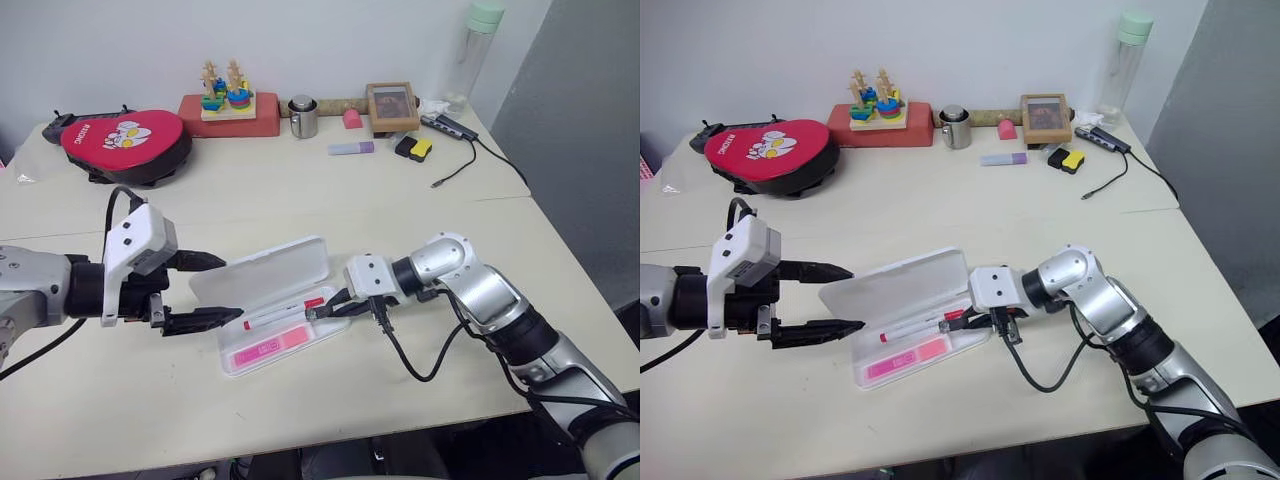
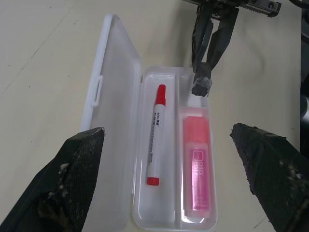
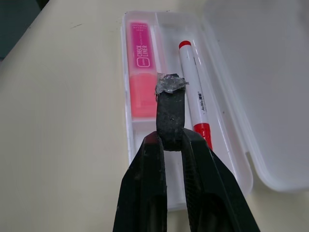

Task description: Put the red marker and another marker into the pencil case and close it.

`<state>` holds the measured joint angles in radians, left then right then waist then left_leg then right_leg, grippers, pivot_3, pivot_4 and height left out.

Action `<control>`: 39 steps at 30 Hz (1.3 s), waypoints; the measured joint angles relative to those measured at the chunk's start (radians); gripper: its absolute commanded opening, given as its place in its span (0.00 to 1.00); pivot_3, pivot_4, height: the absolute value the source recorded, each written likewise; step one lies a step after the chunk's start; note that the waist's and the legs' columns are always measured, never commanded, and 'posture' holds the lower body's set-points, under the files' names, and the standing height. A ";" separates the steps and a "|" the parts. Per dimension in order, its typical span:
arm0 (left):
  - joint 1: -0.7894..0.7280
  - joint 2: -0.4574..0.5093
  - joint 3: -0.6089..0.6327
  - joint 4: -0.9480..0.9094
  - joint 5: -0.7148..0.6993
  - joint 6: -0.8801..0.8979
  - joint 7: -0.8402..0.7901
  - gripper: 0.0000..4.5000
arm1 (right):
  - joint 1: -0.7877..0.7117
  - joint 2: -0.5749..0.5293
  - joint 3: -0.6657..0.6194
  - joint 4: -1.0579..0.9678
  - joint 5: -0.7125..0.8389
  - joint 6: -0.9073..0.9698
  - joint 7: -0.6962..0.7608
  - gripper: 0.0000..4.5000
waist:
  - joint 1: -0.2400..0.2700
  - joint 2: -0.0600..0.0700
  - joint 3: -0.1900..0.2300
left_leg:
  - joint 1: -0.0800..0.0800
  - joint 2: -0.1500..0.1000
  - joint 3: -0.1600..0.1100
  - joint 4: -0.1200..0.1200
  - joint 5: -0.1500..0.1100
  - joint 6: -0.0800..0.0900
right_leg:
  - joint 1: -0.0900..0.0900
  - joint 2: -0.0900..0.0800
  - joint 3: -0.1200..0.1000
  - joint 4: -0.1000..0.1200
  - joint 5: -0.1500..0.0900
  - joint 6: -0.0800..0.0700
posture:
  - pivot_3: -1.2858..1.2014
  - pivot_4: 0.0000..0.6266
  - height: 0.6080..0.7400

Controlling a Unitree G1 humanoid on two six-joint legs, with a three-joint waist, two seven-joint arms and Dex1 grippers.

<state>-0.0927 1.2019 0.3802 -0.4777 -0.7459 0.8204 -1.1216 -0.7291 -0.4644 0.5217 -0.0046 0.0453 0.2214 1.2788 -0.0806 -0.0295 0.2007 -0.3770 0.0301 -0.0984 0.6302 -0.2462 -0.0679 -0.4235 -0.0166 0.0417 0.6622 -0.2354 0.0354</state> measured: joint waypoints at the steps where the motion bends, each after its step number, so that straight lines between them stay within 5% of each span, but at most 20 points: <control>1: 0.000 0.000 0.000 0.000 0.000 0.000 0.000 1.00 | 0.000 0.003 0.001 0.009 -0.008 -0.009 0.000 0.03 | 0.000 0.000 0.000 | 0.000 0.000 0.000 0.000 0.000 0.000 | 0.000 0.000 0.000 0.000 0.000 0.000 | 0.52 0.24 1.00; 13: 0.001 -0.008 0.000 -0.002 0.001 0.000 0.019 1.00 | 0.002 -0.012 0.011 0.111 -0.062 -0.082 0.005 0.03 | 0.000 0.000 0.000 | 0.000 0.000 0.000 0.000 0.000 0.000 | 0.000 0.000 0.000 0.000 0.000 0.000 | 0.52 0.24 1.00; 27: -0.011 -0.013 -0.019 -0.002 -0.003 0.004 0.022 1.00 | 0.005 -0.024 -0.028 0.058 -0.019 -0.036 0.018 0.86 | 0.001 0.000 0.000 | 0.000 0.000 0.000 0.000 0.000 0.000 | 0.000 0.000 0.000 0.000 0.000 0.000 | 0.52 0.24 1.00; 39: 0.112 -0.056 0.182 -0.033 -0.100 0.118 0.040 1.00 | -0.046 -0.052 -0.146 0.036 0.081 0.140 -0.001 0.86 | -0.003 0.000 0.000 | 0.000 0.000 0.001 0.000 0.000 0.000 | 0.000 0.000 0.001 0.000 0.000 0.000 | 0.52 0.24 1.00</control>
<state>0.0195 1.1462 0.5623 -0.5107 -0.8461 0.9381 -1.0812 -0.7752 -0.5168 0.3760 0.0311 0.1266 0.3610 1.2777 -0.0836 -0.0293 0.2009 -0.3768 0.0301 -0.0973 0.6300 -0.2463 -0.0679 -0.4239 -0.0168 0.0426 0.6622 -0.2354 0.0353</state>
